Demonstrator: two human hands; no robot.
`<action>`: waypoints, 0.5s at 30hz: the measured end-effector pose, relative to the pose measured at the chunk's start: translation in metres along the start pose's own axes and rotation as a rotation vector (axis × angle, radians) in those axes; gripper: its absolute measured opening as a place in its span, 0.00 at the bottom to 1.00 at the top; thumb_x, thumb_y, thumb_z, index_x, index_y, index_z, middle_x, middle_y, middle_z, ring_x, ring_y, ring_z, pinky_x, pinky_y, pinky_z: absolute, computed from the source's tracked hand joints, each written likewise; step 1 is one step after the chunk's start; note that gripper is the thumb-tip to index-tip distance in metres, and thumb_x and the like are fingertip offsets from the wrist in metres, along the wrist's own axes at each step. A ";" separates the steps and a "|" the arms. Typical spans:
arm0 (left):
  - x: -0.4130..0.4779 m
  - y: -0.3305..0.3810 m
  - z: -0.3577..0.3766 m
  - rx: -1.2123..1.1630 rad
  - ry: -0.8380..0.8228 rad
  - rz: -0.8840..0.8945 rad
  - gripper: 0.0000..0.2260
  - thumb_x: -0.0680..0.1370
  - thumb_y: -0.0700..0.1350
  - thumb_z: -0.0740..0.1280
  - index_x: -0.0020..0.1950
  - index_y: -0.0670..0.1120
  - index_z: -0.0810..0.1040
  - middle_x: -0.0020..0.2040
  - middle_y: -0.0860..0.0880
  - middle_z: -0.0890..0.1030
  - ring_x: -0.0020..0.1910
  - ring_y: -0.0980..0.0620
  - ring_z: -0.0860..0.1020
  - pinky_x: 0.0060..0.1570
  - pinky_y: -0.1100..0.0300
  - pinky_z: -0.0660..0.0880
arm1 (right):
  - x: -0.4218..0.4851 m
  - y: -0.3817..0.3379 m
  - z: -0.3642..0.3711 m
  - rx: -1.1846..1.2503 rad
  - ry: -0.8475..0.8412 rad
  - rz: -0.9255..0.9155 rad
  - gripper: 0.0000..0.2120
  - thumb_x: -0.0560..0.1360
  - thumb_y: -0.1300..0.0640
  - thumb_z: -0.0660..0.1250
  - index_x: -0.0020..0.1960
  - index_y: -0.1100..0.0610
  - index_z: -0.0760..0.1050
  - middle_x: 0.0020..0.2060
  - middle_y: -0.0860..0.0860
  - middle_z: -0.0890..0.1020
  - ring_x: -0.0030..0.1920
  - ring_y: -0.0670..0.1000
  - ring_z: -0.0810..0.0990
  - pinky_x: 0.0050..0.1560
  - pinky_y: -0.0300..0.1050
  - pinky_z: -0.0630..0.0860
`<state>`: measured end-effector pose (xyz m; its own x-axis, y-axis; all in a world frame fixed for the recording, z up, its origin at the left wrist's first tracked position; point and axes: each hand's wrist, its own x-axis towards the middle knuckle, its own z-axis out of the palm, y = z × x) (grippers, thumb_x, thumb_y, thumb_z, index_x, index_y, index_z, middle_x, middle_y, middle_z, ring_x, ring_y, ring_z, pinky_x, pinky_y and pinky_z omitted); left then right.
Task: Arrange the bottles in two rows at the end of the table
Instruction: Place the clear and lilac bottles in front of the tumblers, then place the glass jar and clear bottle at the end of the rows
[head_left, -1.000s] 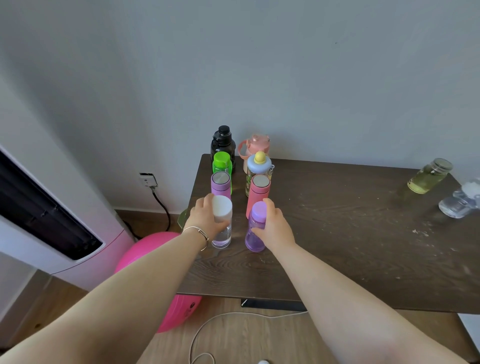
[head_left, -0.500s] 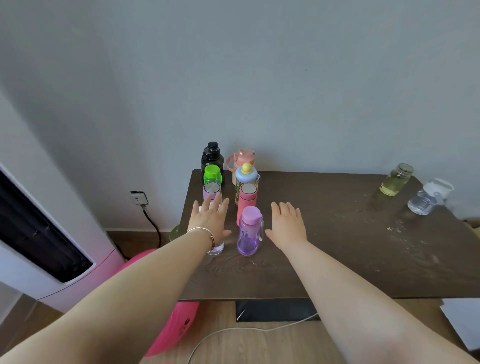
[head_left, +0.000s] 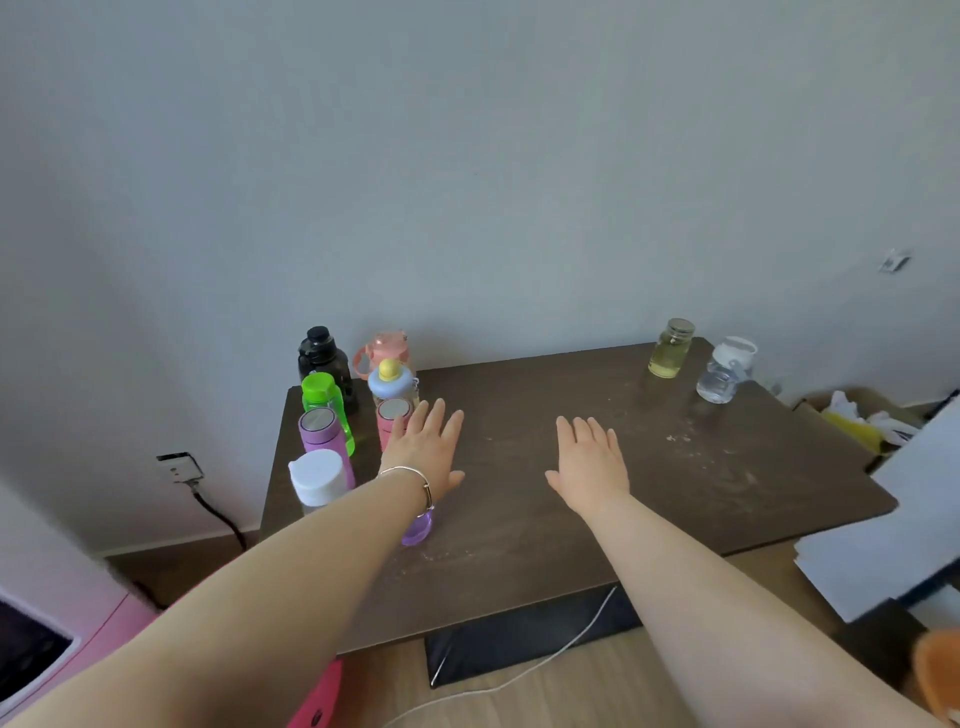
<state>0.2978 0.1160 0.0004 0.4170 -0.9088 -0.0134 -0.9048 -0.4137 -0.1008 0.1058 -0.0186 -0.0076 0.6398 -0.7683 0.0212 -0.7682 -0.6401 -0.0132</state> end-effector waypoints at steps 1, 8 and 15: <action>0.008 0.013 -0.002 0.004 -0.008 0.006 0.39 0.77 0.59 0.64 0.79 0.49 0.47 0.80 0.44 0.49 0.79 0.41 0.48 0.75 0.42 0.52 | 0.001 0.015 0.000 0.005 0.001 0.014 0.38 0.80 0.44 0.64 0.81 0.56 0.49 0.79 0.56 0.59 0.80 0.58 0.52 0.79 0.57 0.51; 0.077 0.134 -0.009 0.031 -0.019 0.051 0.38 0.78 0.59 0.63 0.79 0.49 0.46 0.80 0.44 0.48 0.79 0.42 0.46 0.75 0.42 0.52 | 0.015 0.147 0.004 0.034 -0.003 0.074 0.38 0.79 0.44 0.65 0.81 0.56 0.49 0.79 0.56 0.59 0.80 0.57 0.52 0.79 0.57 0.51; 0.125 0.237 -0.003 0.067 -0.080 0.057 0.37 0.79 0.59 0.62 0.79 0.49 0.45 0.80 0.45 0.47 0.79 0.42 0.46 0.75 0.43 0.50 | 0.037 0.267 0.008 0.032 -0.005 0.075 0.38 0.79 0.44 0.65 0.81 0.56 0.50 0.79 0.56 0.59 0.80 0.58 0.53 0.79 0.57 0.53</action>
<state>0.1353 -0.0963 -0.0227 0.3734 -0.9222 -0.1000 -0.9204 -0.3549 -0.1639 -0.0750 -0.2180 -0.0185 0.5805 -0.8141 0.0136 -0.8130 -0.5805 -0.0460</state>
